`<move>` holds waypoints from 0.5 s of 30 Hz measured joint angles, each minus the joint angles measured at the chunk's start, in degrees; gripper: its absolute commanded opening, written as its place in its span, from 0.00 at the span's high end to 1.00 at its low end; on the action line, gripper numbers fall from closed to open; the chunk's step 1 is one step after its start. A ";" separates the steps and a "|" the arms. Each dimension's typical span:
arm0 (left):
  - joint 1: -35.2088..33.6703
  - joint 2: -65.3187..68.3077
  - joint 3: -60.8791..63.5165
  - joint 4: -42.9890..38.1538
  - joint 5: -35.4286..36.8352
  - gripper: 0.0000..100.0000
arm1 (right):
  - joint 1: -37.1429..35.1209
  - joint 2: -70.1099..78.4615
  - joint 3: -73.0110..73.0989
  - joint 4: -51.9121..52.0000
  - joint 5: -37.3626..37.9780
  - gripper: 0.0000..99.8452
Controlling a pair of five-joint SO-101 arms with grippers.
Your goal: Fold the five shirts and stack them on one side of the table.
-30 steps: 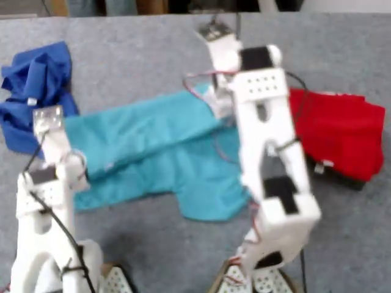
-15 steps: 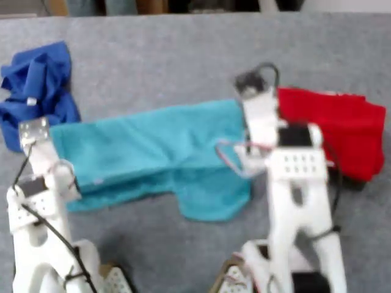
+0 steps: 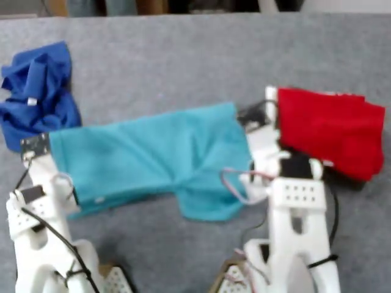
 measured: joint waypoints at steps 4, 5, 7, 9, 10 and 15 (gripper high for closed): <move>-0.35 0.00 -0.09 0.53 -2.29 0.97 | 0.00 0.00 2.37 -0.79 2.46 0.99; -0.35 0.00 -0.09 0.62 -2.46 0.97 | 0.00 0.00 2.37 -0.79 2.81 0.99; 0.62 -0.09 -0.09 0.62 -2.64 0.93 | 0.00 0.00 2.37 -0.79 2.99 0.99; 0.62 -0.09 -0.09 0.62 -2.73 0.87 | 0.00 0.00 2.37 -0.79 2.99 0.99; 0.62 -0.09 -0.09 0.62 -2.73 0.85 | 0.00 0.00 2.37 -0.79 3.08 0.99; -0.70 -0.18 -0.09 0.62 -2.73 0.83 | 0.00 0.00 2.46 1.05 9.23 0.98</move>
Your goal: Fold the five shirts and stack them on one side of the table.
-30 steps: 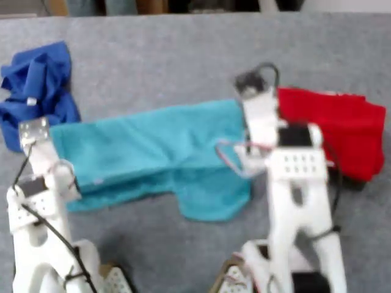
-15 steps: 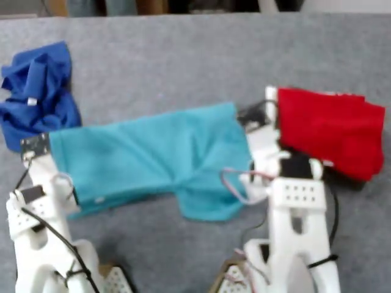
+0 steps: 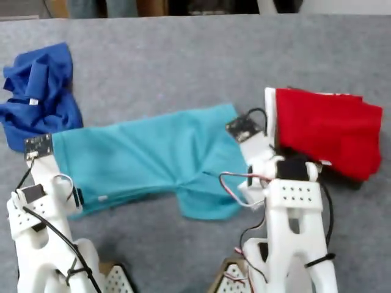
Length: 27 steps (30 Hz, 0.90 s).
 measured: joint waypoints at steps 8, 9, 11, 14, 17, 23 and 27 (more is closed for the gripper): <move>-4.66 0.00 0.00 0.26 0.00 0.82 | 0.00 0.00 -0.09 6.59 3.78 0.73; -5.27 0.00 0.00 0.35 0.00 0.81 | 0.09 0.00 -1.14 7.03 2.73 0.71; -5.98 0.00 0.00 0.35 0.00 0.78 | 0.09 -0.09 -3.78 7.21 1.32 0.71; -7.21 0.00 -0.26 1.05 0.00 0.77 | 0.18 -0.18 -7.65 7.12 0.79 0.73; -9.93 0.00 -2.81 3.96 -0.53 0.82 | 0.18 -0.18 -10.55 5.71 0.35 0.84; -17.41 0.00 -17.67 11.96 -1.85 0.96 | -5.27 0.00 -13.45 3.34 -2.02 0.98; -11.16 -0.09 -26.29 12.92 0.97 0.97 | -12.57 3.96 -13.45 -3.08 -7.82 0.99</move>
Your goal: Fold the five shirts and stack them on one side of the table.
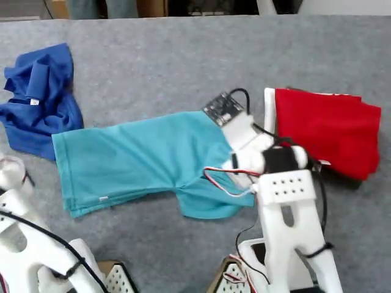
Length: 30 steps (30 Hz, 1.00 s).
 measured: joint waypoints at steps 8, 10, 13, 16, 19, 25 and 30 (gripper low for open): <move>22.33 8.35 6.33 -24.70 8.70 0.97 | -4.84 17.41 -0.35 -19.16 -11.60 0.99; 23.03 13.36 6.24 -29.45 11.87 0.97 | -6.42 21.45 -0.35 -19.87 -12.92 0.99; 23.56 23.12 5.19 -35.78 16.00 0.97 | -9.41 25.49 -0.35 -20.22 -13.27 0.99; 23.91 34.11 4.04 -40.44 16.62 0.97 | -12.04 26.11 -0.26 -20.22 -13.27 0.99; 23.82 42.11 0.62 -40.62 16.62 0.97 | -12.84 26.20 1.58 -19.16 -13.27 0.99; 22.86 44.84 -3.69 -37.19 16.62 0.97 | -13.98 24.70 3.87 -9.41 -8.35 0.99; 22.68 45.10 -4.22 -37.19 16.62 0.97 | -19.87 15.12 4.13 1.14 -2.29 0.99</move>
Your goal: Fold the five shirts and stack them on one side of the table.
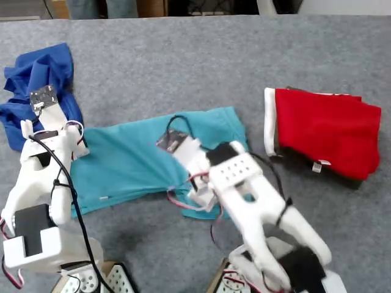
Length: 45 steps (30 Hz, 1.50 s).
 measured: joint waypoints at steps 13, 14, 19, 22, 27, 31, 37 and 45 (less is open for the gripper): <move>-0.26 0.26 -0.44 0.53 0.44 0.97 | 8.62 -18.64 2.99 -7.03 5.01 0.99; -0.26 0.26 -0.44 0.53 0.44 0.97 | 9.23 -17.32 5.01 -8.88 5.01 0.99; -0.26 0.26 -0.44 0.53 0.44 0.97 | 9.67 -14.15 12.75 -10.37 5.45 0.99; -0.26 0.26 -0.44 0.53 0.44 0.97 | 9.67 -14.15 13.98 -7.47 5.63 0.99; -0.26 0.26 -0.44 0.53 0.44 0.97 | 7.74 -14.15 13.98 -0.70 5.63 0.99; -0.26 0.26 -0.44 0.53 0.44 0.97 | 5.71 -14.15 14.15 0.97 5.71 0.99; -0.26 0.26 -0.44 0.53 0.44 0.97 | 3.43 -13.63 15.03 1.23 5.89 0.99; -0.26 0.26 -0.44 0.53 0.44 0.97 | 2.99 -13.63 8.79 12.13 14.86 0.99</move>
